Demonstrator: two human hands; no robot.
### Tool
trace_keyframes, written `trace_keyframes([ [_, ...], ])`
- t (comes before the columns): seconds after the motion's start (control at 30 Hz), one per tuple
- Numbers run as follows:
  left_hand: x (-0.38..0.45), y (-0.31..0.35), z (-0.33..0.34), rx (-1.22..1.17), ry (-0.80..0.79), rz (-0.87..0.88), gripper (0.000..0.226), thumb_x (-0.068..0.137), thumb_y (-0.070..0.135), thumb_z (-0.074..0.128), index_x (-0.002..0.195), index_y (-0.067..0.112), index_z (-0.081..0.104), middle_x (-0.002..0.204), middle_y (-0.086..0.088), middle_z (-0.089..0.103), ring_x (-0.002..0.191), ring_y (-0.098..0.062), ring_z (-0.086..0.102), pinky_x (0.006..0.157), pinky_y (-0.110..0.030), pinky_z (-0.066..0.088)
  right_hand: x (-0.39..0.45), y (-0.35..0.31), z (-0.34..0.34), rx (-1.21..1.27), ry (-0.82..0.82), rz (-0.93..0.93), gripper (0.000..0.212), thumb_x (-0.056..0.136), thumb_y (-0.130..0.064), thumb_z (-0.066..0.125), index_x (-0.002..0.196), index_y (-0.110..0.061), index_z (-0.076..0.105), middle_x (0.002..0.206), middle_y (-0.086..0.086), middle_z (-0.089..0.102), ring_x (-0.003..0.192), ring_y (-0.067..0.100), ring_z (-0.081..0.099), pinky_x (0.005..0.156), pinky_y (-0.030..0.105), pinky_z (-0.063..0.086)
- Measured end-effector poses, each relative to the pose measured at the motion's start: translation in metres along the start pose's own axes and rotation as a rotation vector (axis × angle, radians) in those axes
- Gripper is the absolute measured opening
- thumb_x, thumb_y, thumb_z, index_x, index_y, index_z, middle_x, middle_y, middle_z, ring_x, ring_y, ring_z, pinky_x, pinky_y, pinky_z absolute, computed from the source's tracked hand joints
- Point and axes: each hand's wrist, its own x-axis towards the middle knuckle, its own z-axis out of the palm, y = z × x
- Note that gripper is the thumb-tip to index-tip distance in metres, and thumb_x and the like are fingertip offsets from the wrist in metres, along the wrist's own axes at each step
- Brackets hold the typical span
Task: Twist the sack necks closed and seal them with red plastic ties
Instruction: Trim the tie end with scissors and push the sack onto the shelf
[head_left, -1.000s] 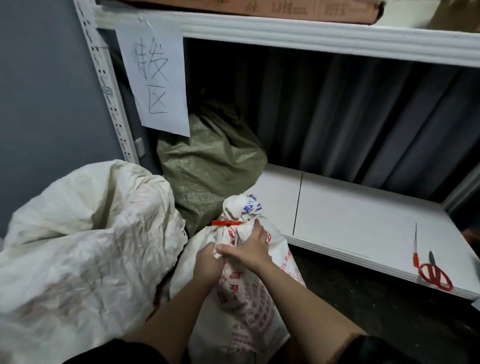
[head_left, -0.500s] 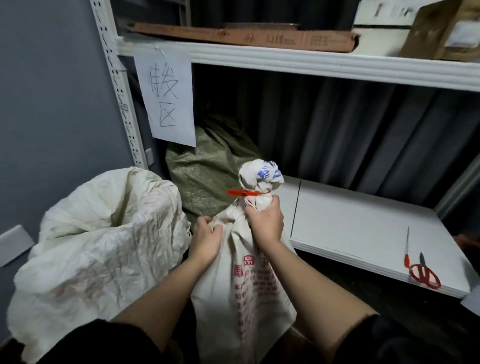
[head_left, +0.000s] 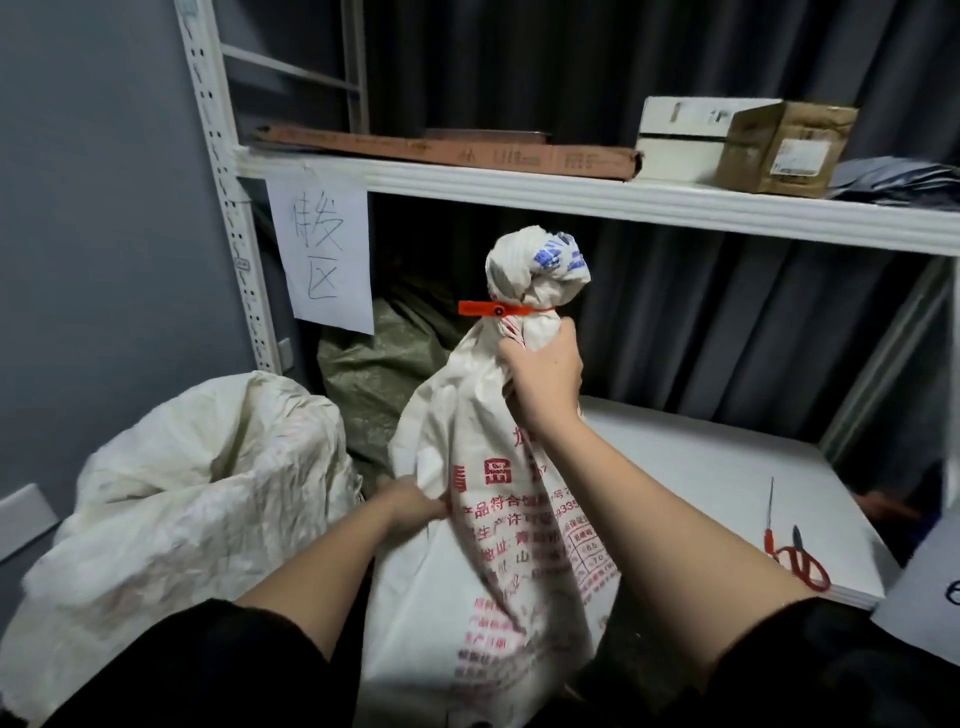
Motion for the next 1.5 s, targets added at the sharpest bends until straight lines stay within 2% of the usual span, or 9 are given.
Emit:
trace_keyframes([
  [0.33,0.028,0.081,-0.008,-0.767,0.21,0.068,0.023,0.09,0.01,0.05,0.111,0.007,0.062,0.107,-0.012,0.065,0.097,-0.029,0.061,0.085,-0.034,0.049,0.056,-0.051,-0.005,0.039,-0.043,-0.221,0.042,0.075,-0.019,0.067,0.111,-0.014,0.046,0.085,-0.015,0.051,0.084,0.009,0.05,0.074,0.026,0.037],
  [0.6,0.129,0.131,0.022,-1.049,0.269,0.042,0.022,0.095,0.023,0.05,0.107,0.007,0.06,0.105,-0.016,0.066,0.096,-0.033,0.062,0.091,-0.046,0.051,0.16,0.001,0.002,-0.037,-0.118,-0.32,0.045,0.06,-0.026,0.057,0.103,-0.019,0.042,0.086,-0.015,0.055,0.078,-0.005,0.051,0.061,0.01,0.038],
  [0.87,0.268,0.163,0.046,-1.232,0.33,0.111,0.043,0.079,0.037,0.052,0.116,0.016,0.06,0.112,-0.012,0.066,0.103,-0.031,0.063,0.094,-0.05,0.05,0.271,0.072,0.035,-0.072,-0.206,-0.4,0.042,0.07,-0.014,0.063,0.106,-0.015,0.043,0.09,-0.006,0.059,0.081,0.004,0.056,0.07,0.02,0.045],
  [0.97,0.33,0.145,0.067,-1.148,0.339,0.12,0.051,0.074,0.043,0.053,0.121,0.025,0.056,0.12,-0.012,0.063,0.11,-0.031,0.06,0.097,-0.048,0.049,0.297,0.108,0.048,-0.09,-0.261,-0.335,0.051,0.068,-0.02,0.06,0.111,-0.01,0.036,0.09,-0.01,0.052,0.089,0.006,0.055,0.08,0.024,0.048],
  [1.03,0.353,0.133,0.079,-1.06,0.248,0.126,0.044,0.07,0.051,0.053,0.11,0.034,0.058,0.118,-0.01,0.064,0.106,-0.032,0.062,0.094,-0.05,0.05,0.306,0.135,0.053,-0.185,-0.305,-0.221,0.052,0.075,-0.022,0.062,0.113,-0.008,0.03,0.09,-0.009,0.047,0.098,0.017,0.056,0.09,0.041,0.049],
  [1.1,0.341,0.135,0.079,-0.873,0.183,0.148,0.033,0.079,0.039,0.056,0.109,0.025,0.058,0.122,-0.012,0.062,0.108,-0.032,0.06,0.097,-0.046,0.048,0.312,0.16,0.051,-0.3,-0.258,-0.114,0.052,0.079,-0.033,0.061,0.111,-0.011,0.026,0.095,-0.003,0.053,0.101,0.026,0.057,0.092,0.051,0.046],
  [1.27,0.298,0.141,0.082,-0.568,0.311,0.155,0.067,0.086,0.032,0.063,0.144,0.014,0.034,0.142,-0.019,0.041,0.125,-0.034,0.045,0.106,-0.037,0.037,0.318,0.199,0.05,-0.62,-0.241,0.057,0.064,0.081,-0.045,0.061,0.121,-0.011,0.024,0.114,0.011,0.059,0.108,0.035,0.055,0.088,0.038,0.037],
  [1.4,0.253,0.136,0.1,-0.071,0.533,0.582,0.092,0.079,0.04,0.057,0.152,0.022,0.004,0.158,-0.01,0.004,0.144,-0.03,0.016,0.113,-0.036,0.022,0.314,0.24,0.061,-0.496,-0.311,0.275,0.096,0.078,-0.043,0.068,0.144,-0.007,0.007,0.134,0.013,0.048,0.124,0.036,0.045,0.107,0.043,0.032],
  [1.5,0.252,0.135,0.108,0.491,0.57,0.912,0.088,0.068,0.054,0.05,0.148,0.033,0.021,0.158,-0.01,0.015,0.145,-0.037,0.012,0.11,-0.059,0.018,0.309,0.258,0.072,-0.493,-0.234,0.258,0.101,0.079,-0.045,0.065,0.147,-0.008,0.002,0.144,0.016,0.038,0.129,0.035,0.04,0.109,0.05,0.029],
])
